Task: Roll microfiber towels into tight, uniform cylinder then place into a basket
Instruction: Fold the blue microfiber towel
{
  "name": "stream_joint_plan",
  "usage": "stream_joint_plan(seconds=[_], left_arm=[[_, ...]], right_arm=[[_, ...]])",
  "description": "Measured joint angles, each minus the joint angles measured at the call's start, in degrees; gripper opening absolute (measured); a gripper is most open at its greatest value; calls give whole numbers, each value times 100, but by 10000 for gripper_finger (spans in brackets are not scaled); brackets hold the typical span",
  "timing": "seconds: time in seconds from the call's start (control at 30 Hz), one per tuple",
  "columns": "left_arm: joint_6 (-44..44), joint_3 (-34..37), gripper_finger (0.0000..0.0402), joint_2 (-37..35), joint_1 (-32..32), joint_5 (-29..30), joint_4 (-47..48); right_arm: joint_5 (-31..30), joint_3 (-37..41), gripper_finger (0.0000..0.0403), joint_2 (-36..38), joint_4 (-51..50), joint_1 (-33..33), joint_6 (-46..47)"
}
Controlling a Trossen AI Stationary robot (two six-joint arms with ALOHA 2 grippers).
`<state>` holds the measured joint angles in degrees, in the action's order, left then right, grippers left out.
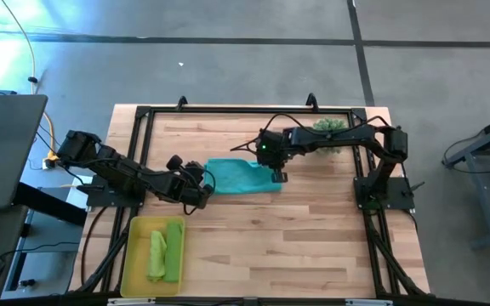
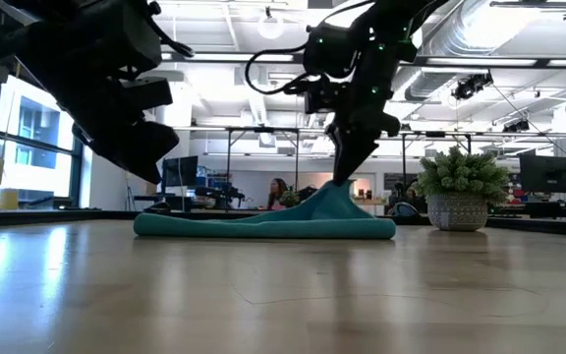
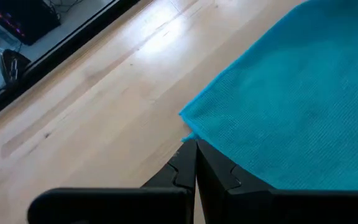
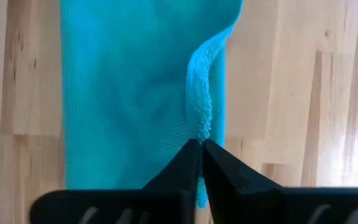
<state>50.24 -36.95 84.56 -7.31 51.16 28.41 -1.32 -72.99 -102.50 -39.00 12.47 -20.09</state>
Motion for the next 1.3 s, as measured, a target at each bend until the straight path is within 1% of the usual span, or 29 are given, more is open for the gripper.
stream_joint_plan(seconds=[0.07, 0.1, 0.17, 0.27, 0.33, 0.4, 0.43, 0.5, 0.57, 0.63, 0.7, 0.87, 0.97, 1.07, 1.2, 1.3], left_arm=[[60, 0, 0, 0, 0, -40, -48], [56, 0, 1, 1, 0, -100, -66], [29, 0, 3, 0, 1, -239, -136], [22, 0, 8, 2, 18, -367, -154], [18, 0, 12, 59, 36, -399, -205], [15, 2, 15, 92, 60, -422, -272], [13, 2, 16, 107, 76, -423, -390], [-85, 0, 16, 144, 118, -422, -565], [-377, 0, 15, 199, 173, -428, -788], [-677, 0, 12, 230, 262, -437, -940], [-940, -1, 10, 319, 400, -550, -1093], [-1389, -2, 8, 650, 787, -1284, -1314], [-1549, 2, 8, 924, 896, -1664, -1484], [-1590, -20, 7, 1106, 885, -1844, -1563], [-1255, -24, 7, 1175, 626, -1836, -1578], [-895, -22, 7, 1061, 348, -2102, -1671]], right_arm=[[-61, 0, 36, -2, -22, 0, -116], [-188, 0, 54, -2, -18, 0, -127], [-602, -6, 94, -2, -94, -1, -137], [-1272, -176, 149, -1, -660, 0, 141], [-1302, -353, 174, 7, -1110, 0, 507], [-924, -430, 188, 13, -1331, -36, 782], [-622, -417, 190, 13, -1297, -64, 835], [-49, -234, 190, 15, -905, -129, 970], [221, 141, 185, 15, -162, -216, 1186], [245, 542, 178, 15, 400, -316, 1386], [249, 842, 171, 13, 741, -408, 1568], [342, 1357, 154, 13, 1090, -705, 2230], [317, 1592, 147, 14, 1203, -892, 2423], [154, 1766, 143, 45, 1367, -1025, 2460], [-351, 1843, 142, 48, 1413, -1099, 2259], [-864, 1849, 142, 39, 1537, -988, 1795]])
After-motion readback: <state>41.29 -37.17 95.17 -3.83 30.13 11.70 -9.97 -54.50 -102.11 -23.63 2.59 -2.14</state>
